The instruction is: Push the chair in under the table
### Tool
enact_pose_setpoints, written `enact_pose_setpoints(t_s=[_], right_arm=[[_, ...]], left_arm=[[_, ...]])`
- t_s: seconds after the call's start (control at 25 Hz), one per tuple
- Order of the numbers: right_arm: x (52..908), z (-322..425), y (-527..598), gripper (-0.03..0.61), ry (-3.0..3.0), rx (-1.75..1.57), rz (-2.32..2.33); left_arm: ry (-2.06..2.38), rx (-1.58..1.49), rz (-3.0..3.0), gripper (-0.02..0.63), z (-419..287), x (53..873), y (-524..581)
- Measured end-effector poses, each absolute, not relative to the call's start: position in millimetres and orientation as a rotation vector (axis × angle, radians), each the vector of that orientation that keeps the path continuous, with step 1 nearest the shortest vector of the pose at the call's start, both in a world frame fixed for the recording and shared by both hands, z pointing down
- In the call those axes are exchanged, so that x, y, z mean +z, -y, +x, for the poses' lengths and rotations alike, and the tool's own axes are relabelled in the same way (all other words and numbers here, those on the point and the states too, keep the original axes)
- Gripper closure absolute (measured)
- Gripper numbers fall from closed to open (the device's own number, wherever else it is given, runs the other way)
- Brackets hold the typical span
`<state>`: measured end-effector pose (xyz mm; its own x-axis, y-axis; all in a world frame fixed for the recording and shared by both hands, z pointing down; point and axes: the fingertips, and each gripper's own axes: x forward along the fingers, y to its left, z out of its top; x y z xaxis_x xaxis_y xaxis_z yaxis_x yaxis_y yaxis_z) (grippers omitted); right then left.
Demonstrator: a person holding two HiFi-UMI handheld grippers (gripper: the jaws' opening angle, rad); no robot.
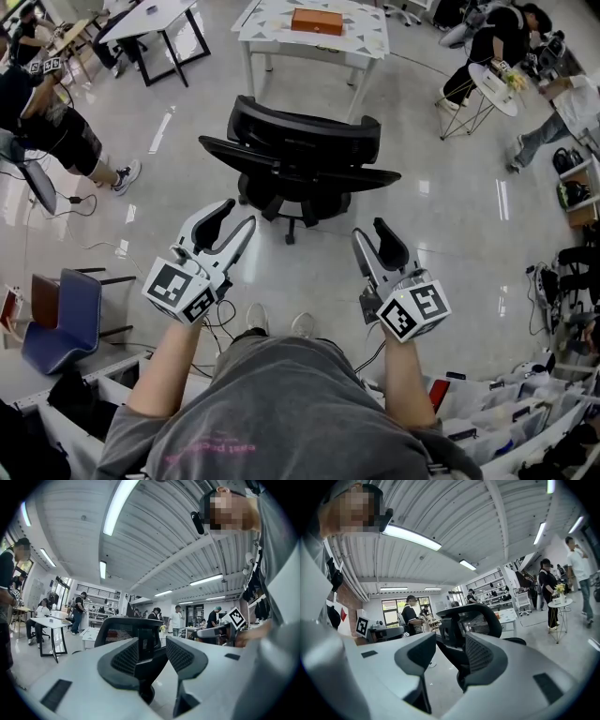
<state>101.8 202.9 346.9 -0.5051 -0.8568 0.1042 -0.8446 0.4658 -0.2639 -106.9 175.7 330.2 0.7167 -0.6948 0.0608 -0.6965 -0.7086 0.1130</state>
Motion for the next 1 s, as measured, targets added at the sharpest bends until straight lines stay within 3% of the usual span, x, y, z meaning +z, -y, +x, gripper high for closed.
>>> enact_pose_setpoints(t_s=[1.0], right_arm=[[355.8, 144.2, -201.4, 0.391, -2.697, -0.434, -1.469]], left_arm=[[1.236, 0.065, 2.752, 0.42, -62.2, 340.3, -189.6]])
